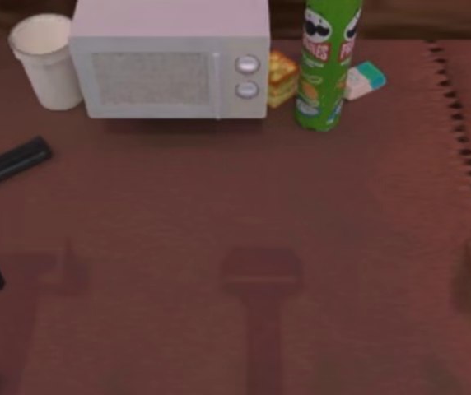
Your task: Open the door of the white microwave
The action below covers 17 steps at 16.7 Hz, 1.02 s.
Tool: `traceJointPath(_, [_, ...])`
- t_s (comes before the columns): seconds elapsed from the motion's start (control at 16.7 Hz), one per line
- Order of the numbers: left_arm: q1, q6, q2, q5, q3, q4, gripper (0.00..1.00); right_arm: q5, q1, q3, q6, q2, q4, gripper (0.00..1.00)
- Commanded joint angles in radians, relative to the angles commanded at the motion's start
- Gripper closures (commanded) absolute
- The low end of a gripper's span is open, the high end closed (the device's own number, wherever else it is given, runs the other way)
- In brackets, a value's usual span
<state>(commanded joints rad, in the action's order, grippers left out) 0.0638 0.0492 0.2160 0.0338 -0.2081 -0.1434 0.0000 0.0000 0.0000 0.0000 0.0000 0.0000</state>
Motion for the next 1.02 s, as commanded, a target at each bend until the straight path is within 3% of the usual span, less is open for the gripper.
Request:
traceJointPath(0.24, [0.086, 0.077, 0.344, 0.046, -0.338, -0.184, 0.0, 0.0, 0.0, 0.0, 0.0, 0.0, 0.0, 0.0])
traceJointPath(0.78, [0.319, 0.3, 1.283, 0.156, -1.365, -0.631, 0.0, 0.0, 0.0, 0.0, 0.0, 0.0, 0.0, 0.0])
traceJointPath(1.02, [0.409, 0.382, 1.628, 0.198, -1.729, -0.811, 0.0, 0.0, 0.0, 0.0, 0.0, 0.0, 0.0, 0.0])
